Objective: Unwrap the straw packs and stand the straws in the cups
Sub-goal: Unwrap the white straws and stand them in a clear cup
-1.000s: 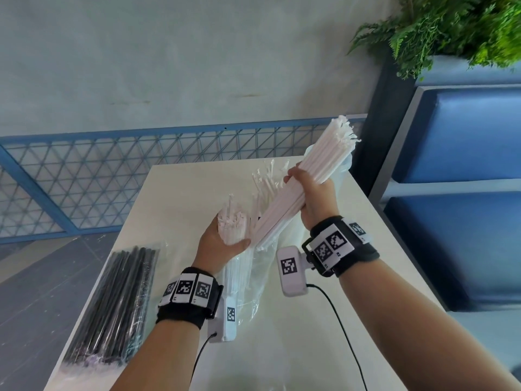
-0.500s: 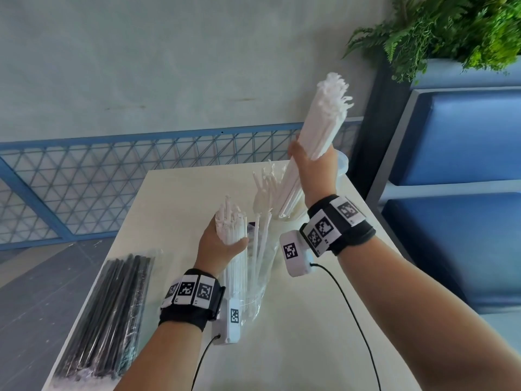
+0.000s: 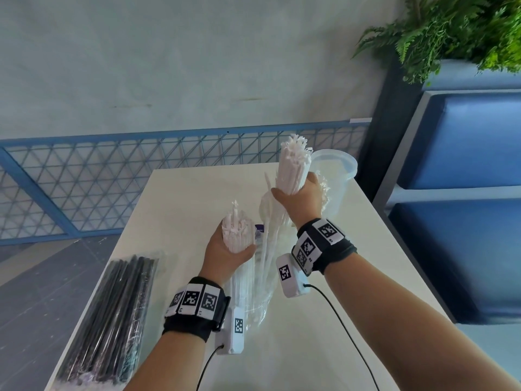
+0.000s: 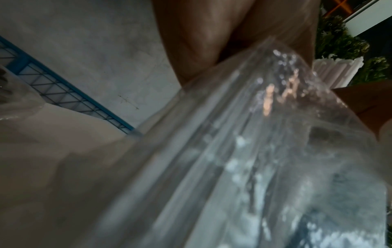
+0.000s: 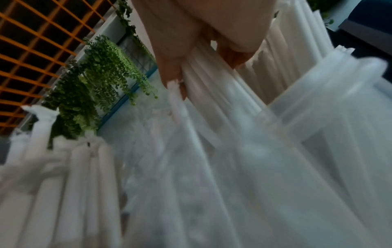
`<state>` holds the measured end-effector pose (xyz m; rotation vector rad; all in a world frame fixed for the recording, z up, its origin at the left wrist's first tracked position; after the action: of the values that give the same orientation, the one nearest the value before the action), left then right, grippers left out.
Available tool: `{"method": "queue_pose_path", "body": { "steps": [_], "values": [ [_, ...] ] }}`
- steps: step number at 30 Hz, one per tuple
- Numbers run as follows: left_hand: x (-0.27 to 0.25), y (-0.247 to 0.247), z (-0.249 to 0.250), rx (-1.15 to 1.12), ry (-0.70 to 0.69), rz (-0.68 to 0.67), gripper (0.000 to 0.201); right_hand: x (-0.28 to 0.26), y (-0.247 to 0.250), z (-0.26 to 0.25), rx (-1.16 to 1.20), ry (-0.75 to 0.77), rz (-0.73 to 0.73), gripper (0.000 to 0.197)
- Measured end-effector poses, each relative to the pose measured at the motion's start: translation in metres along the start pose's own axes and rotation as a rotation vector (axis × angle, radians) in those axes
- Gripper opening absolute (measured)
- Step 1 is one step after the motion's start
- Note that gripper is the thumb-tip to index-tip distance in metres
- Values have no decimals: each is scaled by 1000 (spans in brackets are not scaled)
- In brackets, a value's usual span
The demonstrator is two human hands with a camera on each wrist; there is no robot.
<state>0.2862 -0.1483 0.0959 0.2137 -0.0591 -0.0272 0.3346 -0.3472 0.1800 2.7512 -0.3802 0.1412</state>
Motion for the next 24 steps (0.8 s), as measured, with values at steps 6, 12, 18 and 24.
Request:
{"method": "queue_pose_path", "body": {
  "steps": [6,12,18,24],
  "values": [
    [1,2,-3,5,20,7,48,3,12,-42,226,273,59,40],
    [0,3,-3,-13,22,22,46,8,-18,-22,2,265,-137,28],
    [-1,-2,-3,-13,20,11,48,-5,1,-18,-268,412,44,30],
    [-2,3,1,8,13,26,48,-19,12,42,-216,151,72,103]
  ]
}}
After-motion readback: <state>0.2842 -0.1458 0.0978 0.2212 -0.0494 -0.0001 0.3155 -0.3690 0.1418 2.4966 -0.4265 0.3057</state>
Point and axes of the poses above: each hand's wrist, its own x-axis towards the middle knuckle, its own y-axis out of the back of the hand, z = x × y, the point moved 10 cm from there along x, towards the middle knuckle, and after that the axes turned 6 degrees about -z, right-handed, at the moved point
